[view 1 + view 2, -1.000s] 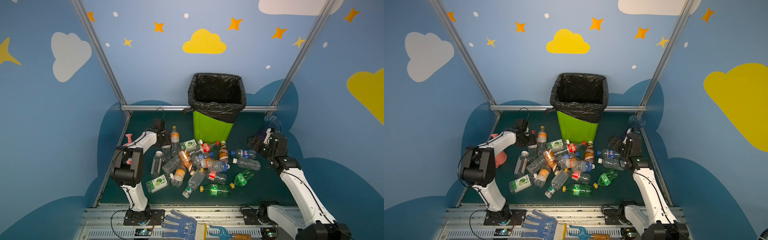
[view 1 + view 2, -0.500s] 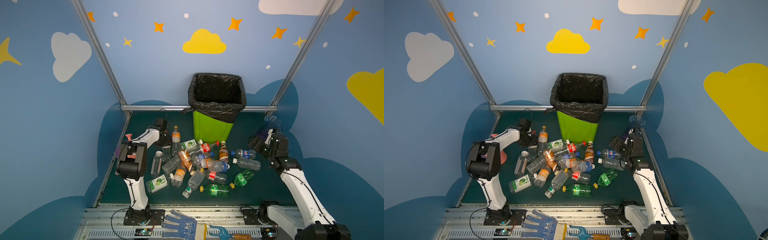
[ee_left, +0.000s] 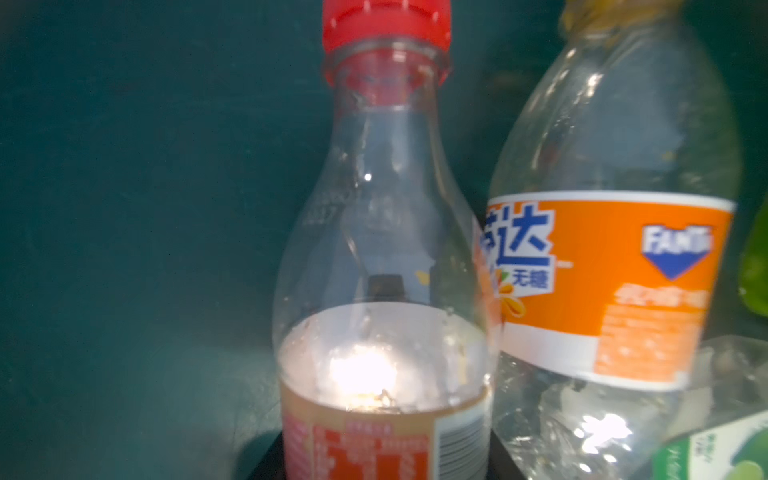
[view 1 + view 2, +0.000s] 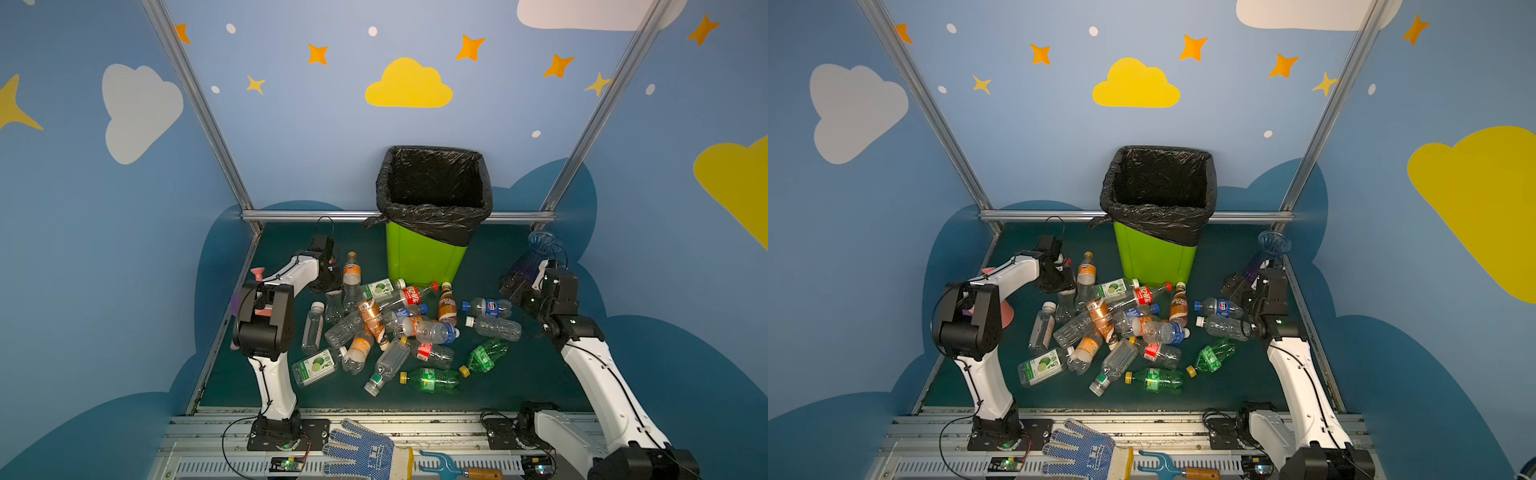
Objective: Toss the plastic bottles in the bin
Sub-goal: 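Lift the Coca-Cola bottle with the left gripper over the bin and open it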
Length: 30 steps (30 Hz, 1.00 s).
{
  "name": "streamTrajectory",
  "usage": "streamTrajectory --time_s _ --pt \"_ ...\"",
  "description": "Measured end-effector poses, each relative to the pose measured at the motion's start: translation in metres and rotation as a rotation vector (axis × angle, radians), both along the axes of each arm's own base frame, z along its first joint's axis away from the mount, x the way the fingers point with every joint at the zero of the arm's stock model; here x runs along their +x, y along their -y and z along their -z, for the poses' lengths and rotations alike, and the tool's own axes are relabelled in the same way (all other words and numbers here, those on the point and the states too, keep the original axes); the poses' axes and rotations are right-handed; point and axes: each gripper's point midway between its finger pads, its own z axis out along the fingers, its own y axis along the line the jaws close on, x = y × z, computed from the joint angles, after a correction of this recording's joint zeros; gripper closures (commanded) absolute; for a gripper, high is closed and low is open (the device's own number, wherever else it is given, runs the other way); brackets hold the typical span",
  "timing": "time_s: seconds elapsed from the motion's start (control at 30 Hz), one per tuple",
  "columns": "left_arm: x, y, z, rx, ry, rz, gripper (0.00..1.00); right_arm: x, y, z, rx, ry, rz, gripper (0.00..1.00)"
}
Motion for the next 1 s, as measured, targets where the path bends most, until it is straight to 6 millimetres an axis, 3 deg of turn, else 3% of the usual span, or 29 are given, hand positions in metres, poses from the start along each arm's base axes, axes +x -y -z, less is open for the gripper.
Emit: streamTrajectory --time_s 0.1,0.17,0.27,0.37,0.47,0.63,0.7,0.77,0.83,0.93,1.0 --pt "0.002 0.000 -0.021 -0.015 0.046 -0.018 0.53 0.000 0.002 0.000 0.000 0.000 0.005 0.04" --pt "0.005 -0.001 -0.046 -0.030 0.101 -0.032 0.53 0.000 0.003 0.000 0.000 0.000 0.009 0.04" --pt "0.017 -0.009 -0.105 -0.057 0.238 -0.065 0.54 0.000 0.005 0.000 0.000 0.000 0.012 0.04" --pt "0.030 -0.024 -0.186 -0.077 0.444 -0.104 0.53 0.000 0.007 0.000 -0.002 0.001 0.015 0.04" --pt "0.031 -0.039 -0.281 -0.082 0.701 -0.137 0.50 0.000 0.010 -0.001 -0.002 0.002 0.018 0.04" --pt "0.001 -0.044 -0.459 -0.145 1.189 -0.146 0.49 -0.003 0.014 -0.006 0.001 0.017 0.029 0.04" --pt "-0.015 -0.038 -0.512 -0.205 1.349 -0.134 0.49 -0.005 0.016 -0.010 0.002 0.029 0.034 0.04" --pt "-0.027 -0.029 -0.549 -0.264 1.470 -0.114 0.48 -0.007 0.018 -0.014 0.004 0.044 0.041 0.04" --pt "-0.029 -0.012 -0.570 -0.319 1.536 -0.077 0.47 -0.011 0.019 -0.018 0.012 0.059 0.052 0.04" --pt "-0.007 0.037 -0.582 -0.416 1.552 0.008 0.45 -0.014 0.016 -0.017 0.056 0.084 0.052 0.04" --pt "0.024 0.084 -0.581 -0.484 1.522 0.083 0.40 -0.012 0.009 -0.013 0.100 0.085 0.034 0.04"
